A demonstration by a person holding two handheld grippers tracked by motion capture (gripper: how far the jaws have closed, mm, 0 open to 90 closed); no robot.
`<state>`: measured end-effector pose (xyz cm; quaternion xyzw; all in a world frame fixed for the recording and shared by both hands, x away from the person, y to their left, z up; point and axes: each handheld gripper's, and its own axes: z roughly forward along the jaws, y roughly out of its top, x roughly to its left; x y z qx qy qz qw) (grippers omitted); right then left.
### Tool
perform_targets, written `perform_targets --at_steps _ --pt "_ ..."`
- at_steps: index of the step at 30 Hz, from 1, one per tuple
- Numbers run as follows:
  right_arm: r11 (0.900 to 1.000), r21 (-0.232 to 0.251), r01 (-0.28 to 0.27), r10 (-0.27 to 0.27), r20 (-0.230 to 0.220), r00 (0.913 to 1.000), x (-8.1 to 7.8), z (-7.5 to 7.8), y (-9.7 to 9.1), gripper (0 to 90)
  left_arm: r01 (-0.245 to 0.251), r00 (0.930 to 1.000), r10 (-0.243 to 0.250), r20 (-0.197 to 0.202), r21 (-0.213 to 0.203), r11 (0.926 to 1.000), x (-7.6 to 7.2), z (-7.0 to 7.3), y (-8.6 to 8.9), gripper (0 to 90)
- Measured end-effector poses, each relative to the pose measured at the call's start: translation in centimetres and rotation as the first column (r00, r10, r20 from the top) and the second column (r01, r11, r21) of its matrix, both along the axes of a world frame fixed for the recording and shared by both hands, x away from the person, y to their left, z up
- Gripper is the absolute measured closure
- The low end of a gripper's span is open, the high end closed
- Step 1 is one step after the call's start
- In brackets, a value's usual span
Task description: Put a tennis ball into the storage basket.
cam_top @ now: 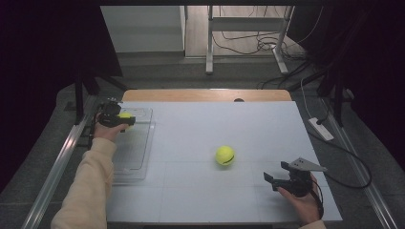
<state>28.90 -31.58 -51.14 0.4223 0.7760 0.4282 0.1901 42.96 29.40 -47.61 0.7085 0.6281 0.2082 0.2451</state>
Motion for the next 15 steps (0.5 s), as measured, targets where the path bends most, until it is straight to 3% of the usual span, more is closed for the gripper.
perform_targets --at_steps 10,15 --pt "1.0 0.0 0.0 0.0 0.0 1.0 -0.04 0.03 -0.01 13.6 -0.014 0.9999 0.014 0.004 -0.001 0.9999 -0.1 -0.09 0.12 25.9" --pt "1.0 -0.002 -0.002 0.002 0.0 1.0 -0.03 0.01 0.01 13.6 -0.005 0.9987 0.007 0.05 -0.035 0.9994 -0.47 0.55 0.02 14.7"
